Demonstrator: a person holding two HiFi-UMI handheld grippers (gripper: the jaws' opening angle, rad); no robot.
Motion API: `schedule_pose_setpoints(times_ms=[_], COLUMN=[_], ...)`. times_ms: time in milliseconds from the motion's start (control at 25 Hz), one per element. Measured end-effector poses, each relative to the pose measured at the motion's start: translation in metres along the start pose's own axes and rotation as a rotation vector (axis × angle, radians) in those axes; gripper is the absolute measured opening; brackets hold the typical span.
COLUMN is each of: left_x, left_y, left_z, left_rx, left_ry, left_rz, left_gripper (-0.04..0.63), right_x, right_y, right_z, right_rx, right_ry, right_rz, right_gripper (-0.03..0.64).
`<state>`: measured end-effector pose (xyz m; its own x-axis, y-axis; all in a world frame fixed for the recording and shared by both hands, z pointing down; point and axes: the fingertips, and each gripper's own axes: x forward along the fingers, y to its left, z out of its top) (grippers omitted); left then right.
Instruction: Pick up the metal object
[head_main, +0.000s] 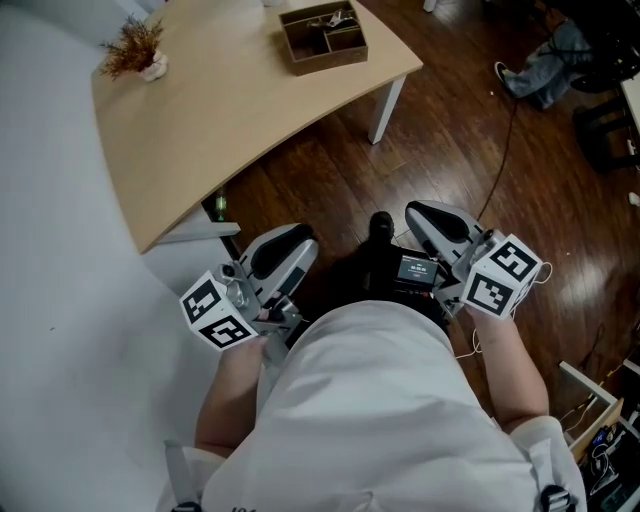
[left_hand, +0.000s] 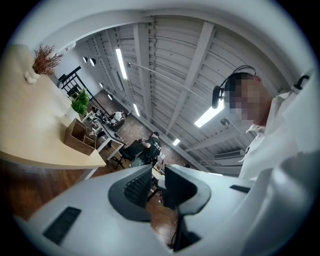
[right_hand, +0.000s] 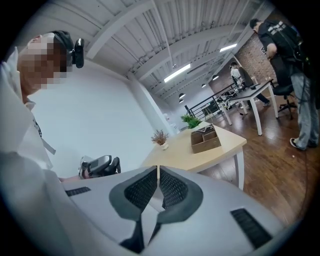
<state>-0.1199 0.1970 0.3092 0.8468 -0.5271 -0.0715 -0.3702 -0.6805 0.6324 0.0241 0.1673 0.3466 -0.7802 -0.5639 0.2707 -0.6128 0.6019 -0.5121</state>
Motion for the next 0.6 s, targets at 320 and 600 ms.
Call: schedule_pose_setpoints(times_ms=[320, 600], left_x=[0.029, 0.082], left_y=[0.045, 0.096], left_z=[0.031, 0.069], left_rx=[0.023, 0.026], left_ry=[-0.024, -0.046], left_rz=[0.057, 0.108], left_gripper=[0.069, 0.069], right_x=[0.044, 0.084], right_y=[-0.044, -0.100], right_z=[0.031, 0.083], right_rx=[0.000, -0.013], right_ry=[0.013, 0.032], right_rz=[0.050, 0.089], right_gripper=[0.003, 0.003])
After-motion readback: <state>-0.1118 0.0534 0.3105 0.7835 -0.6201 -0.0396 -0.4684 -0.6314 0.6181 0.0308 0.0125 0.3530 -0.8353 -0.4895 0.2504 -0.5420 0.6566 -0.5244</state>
